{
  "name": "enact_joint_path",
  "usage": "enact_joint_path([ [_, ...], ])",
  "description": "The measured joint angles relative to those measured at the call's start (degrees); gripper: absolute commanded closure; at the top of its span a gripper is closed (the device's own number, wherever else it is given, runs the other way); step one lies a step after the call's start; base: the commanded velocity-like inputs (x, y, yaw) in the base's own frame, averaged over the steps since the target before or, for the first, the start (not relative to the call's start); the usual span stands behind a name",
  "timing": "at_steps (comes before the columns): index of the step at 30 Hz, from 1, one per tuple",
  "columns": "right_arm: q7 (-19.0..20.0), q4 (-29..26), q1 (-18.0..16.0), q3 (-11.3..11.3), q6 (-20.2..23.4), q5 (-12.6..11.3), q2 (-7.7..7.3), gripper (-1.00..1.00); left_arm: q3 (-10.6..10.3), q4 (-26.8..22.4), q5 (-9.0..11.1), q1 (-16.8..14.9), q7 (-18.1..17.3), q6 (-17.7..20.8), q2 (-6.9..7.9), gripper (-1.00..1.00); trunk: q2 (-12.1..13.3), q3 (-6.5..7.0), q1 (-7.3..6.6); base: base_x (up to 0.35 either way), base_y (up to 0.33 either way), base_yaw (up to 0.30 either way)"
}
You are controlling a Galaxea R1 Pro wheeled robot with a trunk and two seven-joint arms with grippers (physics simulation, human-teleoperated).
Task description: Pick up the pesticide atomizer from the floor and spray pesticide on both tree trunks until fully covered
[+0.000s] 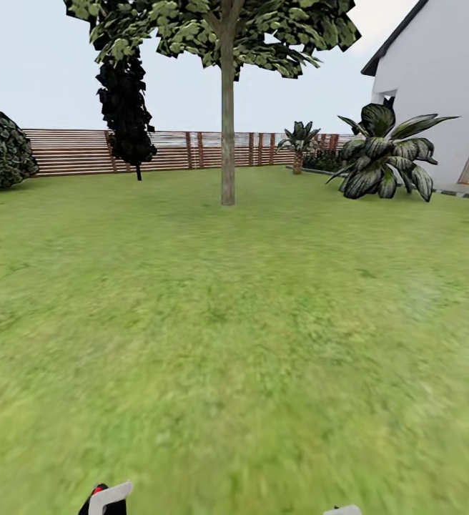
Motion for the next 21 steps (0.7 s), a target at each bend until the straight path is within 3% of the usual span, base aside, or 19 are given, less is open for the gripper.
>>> enact_joint_path([
  [21, -0.1, 0.0, 0.0, 0.0, 0.0, 0.0, -0.03, -1.00, 0.0, 0.0, 0.0, 0.0, 0.0, 0.0, -0.02, 1.00, 0.0, 0.00, 0.00, 0.340, 0.000, 0.000],
])
